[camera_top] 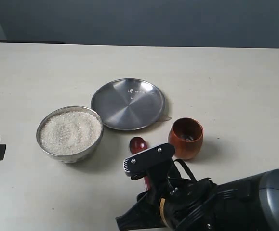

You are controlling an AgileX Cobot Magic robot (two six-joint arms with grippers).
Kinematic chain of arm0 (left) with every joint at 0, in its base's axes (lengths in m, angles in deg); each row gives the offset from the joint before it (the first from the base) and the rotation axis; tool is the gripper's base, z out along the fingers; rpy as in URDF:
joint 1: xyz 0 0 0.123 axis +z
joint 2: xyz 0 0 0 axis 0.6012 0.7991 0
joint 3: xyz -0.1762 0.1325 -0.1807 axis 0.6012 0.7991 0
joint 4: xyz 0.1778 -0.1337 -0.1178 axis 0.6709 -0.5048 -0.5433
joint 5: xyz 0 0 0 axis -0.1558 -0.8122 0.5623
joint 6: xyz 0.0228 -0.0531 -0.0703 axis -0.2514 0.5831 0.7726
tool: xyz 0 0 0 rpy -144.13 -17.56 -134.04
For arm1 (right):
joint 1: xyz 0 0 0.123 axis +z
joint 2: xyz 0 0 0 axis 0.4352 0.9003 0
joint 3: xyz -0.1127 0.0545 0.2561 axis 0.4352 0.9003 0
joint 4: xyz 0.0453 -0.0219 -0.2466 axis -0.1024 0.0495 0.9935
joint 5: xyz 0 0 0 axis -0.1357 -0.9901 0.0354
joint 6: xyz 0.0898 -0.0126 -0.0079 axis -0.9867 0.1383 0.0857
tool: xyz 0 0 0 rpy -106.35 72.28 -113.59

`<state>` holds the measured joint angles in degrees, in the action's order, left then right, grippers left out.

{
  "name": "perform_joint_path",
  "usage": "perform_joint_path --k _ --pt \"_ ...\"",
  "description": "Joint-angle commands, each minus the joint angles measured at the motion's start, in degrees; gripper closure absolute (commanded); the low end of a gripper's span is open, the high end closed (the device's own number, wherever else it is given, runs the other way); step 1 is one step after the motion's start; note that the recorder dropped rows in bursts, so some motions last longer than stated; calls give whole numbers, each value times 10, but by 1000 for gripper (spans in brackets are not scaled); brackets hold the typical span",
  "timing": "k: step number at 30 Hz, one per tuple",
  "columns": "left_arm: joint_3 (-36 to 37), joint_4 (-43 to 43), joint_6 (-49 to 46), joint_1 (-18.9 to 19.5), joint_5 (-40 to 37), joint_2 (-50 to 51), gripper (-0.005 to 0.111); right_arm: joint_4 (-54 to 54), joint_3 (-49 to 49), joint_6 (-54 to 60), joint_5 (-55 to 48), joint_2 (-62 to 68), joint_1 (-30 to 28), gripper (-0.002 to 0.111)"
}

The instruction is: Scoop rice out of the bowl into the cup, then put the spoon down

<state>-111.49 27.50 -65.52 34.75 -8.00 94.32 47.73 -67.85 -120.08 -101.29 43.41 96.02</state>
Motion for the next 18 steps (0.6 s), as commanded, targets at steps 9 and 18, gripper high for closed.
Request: perform_joint_path --k 9,18 --pt "-3 2 -2 -2 2 0 106 52 3 -31 -3 2 1 71" --pt "-3 2 -2 -2 2 0 106 56 3 -36 22 20 1 71"
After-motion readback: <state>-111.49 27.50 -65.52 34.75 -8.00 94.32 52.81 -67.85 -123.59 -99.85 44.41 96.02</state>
